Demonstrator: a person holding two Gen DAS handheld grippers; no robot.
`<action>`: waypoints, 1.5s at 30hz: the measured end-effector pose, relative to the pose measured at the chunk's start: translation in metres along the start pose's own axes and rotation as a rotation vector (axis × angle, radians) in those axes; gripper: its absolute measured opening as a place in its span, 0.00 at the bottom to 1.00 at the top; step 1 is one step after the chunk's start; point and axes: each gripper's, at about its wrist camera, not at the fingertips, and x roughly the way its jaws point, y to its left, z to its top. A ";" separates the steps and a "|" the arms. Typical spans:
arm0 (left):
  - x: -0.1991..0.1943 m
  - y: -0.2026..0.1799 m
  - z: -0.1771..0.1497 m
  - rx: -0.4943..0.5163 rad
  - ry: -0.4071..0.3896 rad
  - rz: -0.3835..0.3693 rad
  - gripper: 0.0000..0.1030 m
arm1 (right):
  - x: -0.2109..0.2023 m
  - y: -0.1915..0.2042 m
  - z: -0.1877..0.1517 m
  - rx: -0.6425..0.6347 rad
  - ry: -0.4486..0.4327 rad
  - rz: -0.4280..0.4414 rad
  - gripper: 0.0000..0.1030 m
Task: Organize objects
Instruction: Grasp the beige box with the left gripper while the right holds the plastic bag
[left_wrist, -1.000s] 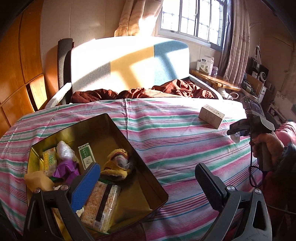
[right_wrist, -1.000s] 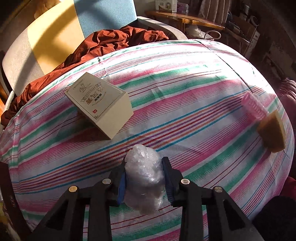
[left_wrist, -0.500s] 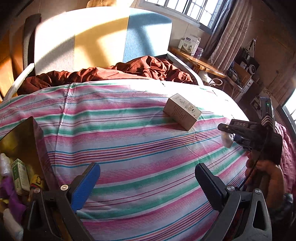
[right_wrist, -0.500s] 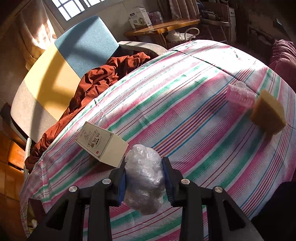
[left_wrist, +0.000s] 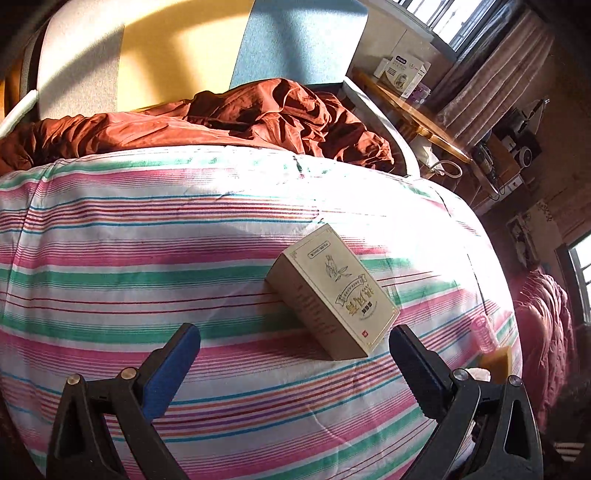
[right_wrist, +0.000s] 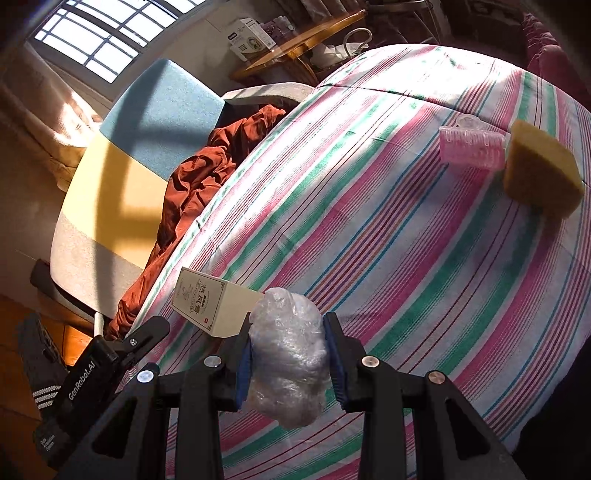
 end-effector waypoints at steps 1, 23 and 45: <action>0.006 -0.004 0.006 -0.012 0.001 0.000 1.00 | 0.000 -0.002 0.000 0.005 -0.003 -0.006 0.33; 0.031 0.013 -0.005 0.065 0.039 0.025 0.60 | 0.033 0.013 -0.007 -0.110 0.102 -0.109 0.34; -0.092 0.086 -0.203 0.240 -0.146 0.042 0.51 | 0.073 0.100 -0.086 -0.735 0.266 -0.183 0.34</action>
